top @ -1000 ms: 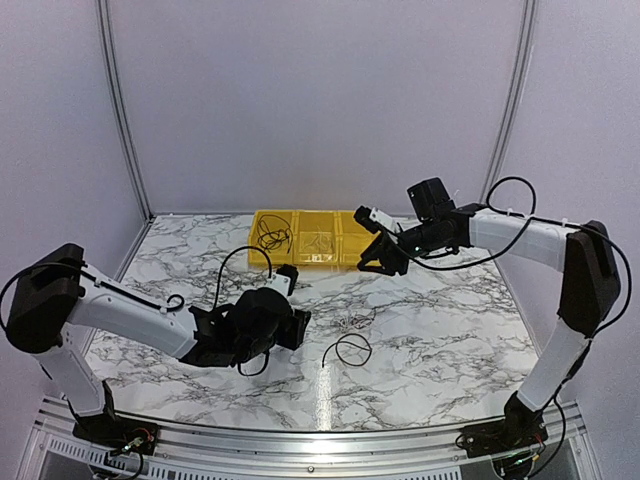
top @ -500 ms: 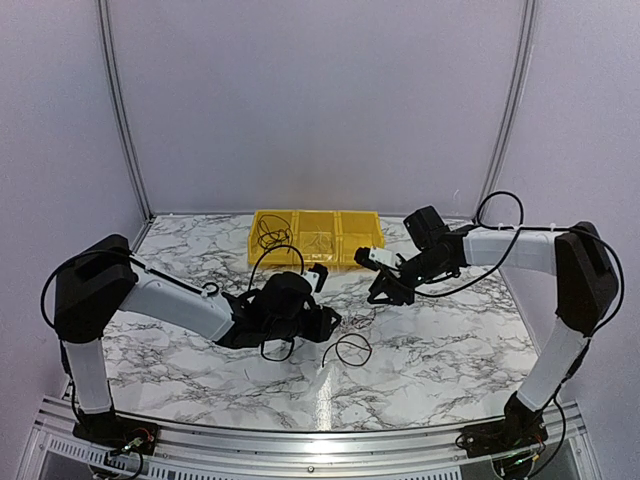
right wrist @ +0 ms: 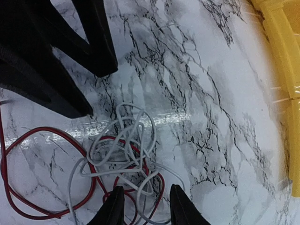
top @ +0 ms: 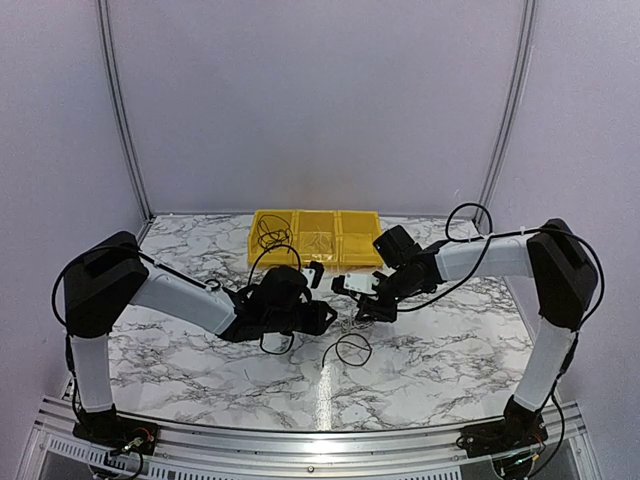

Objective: Untangle the cables

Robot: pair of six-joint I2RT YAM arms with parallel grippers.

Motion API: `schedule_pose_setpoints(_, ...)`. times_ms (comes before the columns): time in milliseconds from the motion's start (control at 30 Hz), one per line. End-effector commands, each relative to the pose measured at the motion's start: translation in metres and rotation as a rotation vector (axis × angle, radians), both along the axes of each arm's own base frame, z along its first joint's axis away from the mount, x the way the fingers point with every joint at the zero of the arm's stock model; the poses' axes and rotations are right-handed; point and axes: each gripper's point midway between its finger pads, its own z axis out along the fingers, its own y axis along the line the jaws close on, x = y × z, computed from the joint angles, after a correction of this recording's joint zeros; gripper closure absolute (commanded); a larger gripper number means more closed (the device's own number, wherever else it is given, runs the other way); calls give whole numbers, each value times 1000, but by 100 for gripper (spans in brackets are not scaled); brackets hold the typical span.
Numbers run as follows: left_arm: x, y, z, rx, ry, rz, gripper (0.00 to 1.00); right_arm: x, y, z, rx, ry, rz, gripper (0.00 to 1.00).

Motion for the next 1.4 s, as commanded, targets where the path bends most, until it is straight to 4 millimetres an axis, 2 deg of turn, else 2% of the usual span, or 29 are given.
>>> schedule_pose_setpoints(0, 4, -11, 1, -54, 11, -18, 72, 19, 2, 4, -21, -79, -40, 66)
schedule_pose_setpoints(67, 5, -11, 0, -59, 12, -16, 72, 20, 2, 3, -21, -82, -42, 68)
schedule_pose_setpoints(167, 8, -14, 0, -68, 15, -10, 66, 20, 4, 3, -21, -78, -38, 77)
schedule_pose_setpoints(367, 9, -28, 5, -108, 29, -43, 57, 17, 7, 10, -11, -71, -30, 87)
schedule_pose_setpoints(467, 13, -37, 8, -142, 35, -52, 57, 20, 7, 20, 7, -93, -48, 98)
schedule_pose_setpoints(633, 23, -49, 6, -172, 49, -41, 57, 17, 12, 44, 68, -105, -55, 100)
schedule_pose_setpoints(867, 38, -55, 2, -205, 36, 14, 68, 0, 22, 73, 165, -50, -17, 100)
schedule_pose_setpoints(1033, 45, -54, -3, -222, 31, 45, 90, -17, 30, 89, 235, 21, 27, 100)
schedule_pose_setpoints(1133, 45, -53, -9, -221, 44, 54, 98, -28, 37, 112, 302, 56, 64, 100)
schedule_pose_setpoints(1233, 45, -49, -16, -214, 58, 64, 98, -46, 45, 159, 403, 84, 138, 100)
schedule_pose_setpoints(1367, 44, -44, -27, -196, 72, 71, 99, -68, 45, 228, 532, 43, 222, 100)
